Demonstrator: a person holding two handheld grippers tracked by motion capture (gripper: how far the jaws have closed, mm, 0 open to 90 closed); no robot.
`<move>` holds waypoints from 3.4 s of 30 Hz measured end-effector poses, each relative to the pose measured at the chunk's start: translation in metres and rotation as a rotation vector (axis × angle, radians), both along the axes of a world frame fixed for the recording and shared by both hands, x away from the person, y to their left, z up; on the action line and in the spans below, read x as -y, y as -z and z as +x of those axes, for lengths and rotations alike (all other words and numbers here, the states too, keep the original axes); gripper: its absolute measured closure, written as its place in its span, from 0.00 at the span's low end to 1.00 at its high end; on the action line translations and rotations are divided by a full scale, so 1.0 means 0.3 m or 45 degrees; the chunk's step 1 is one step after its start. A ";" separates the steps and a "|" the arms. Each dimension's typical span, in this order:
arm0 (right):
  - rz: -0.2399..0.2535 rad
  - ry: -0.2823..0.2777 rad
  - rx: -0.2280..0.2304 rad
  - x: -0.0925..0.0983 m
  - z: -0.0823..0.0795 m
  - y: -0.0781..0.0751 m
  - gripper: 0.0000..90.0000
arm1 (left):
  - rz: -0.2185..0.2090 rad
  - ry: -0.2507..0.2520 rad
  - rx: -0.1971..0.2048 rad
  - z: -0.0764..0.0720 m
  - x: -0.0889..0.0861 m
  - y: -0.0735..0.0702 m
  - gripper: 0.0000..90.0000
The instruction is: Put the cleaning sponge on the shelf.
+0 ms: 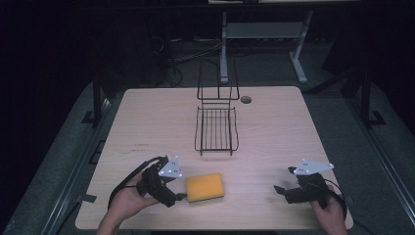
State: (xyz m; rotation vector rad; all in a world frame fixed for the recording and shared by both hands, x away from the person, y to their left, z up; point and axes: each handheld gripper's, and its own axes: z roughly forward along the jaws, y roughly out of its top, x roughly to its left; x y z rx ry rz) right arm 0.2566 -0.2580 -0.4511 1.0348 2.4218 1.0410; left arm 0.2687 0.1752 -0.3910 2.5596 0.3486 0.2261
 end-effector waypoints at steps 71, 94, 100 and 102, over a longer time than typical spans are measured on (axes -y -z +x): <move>0.009 -0.038 -0.001 -0.012 -0.002 -0.005 0.16 | 0.183 0.116 -0.098 0.084 0.246 0.078 0.20; 0.014 -0.048 -0.005 -0.012 0.000 -0.005 0.16 | 0.232 0.119 -0.133 0.104 0.277 0.105 0.19; 0.013 -0.051 -0.006 -0.013 0.000 -0.005 0.16 | 0.237 0.120 -0.147 0.108 0.286 0.115 0.19; 0.013 -0.052 -0.006 -0.014 0.000 -0.005 0.16 | 0.246 0.124 -0.147 0.109 0.290 0.119 0.19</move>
